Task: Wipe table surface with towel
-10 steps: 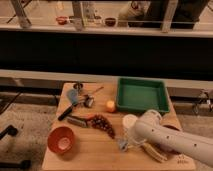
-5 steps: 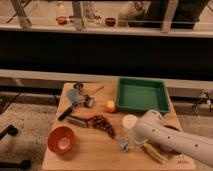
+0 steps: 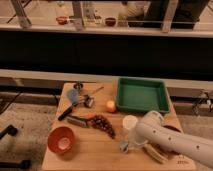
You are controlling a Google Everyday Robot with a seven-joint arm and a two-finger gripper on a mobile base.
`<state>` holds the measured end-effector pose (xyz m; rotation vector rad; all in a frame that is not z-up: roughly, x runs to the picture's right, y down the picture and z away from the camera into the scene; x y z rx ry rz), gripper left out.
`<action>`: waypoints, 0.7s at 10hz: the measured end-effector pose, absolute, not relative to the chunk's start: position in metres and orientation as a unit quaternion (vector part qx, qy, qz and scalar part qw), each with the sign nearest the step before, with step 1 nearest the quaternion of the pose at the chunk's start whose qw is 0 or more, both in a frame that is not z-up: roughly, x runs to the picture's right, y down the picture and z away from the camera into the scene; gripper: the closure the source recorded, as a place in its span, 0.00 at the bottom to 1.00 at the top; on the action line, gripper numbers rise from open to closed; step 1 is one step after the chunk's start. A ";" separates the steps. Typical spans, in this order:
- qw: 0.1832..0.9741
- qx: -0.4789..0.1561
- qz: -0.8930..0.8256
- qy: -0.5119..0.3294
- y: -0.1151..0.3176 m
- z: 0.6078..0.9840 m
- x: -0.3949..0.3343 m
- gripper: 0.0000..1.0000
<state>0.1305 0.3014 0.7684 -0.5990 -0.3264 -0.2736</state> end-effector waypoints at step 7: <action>0.931 -0.250 -0.169 -0.206 0.279 0.682 0.076 1.00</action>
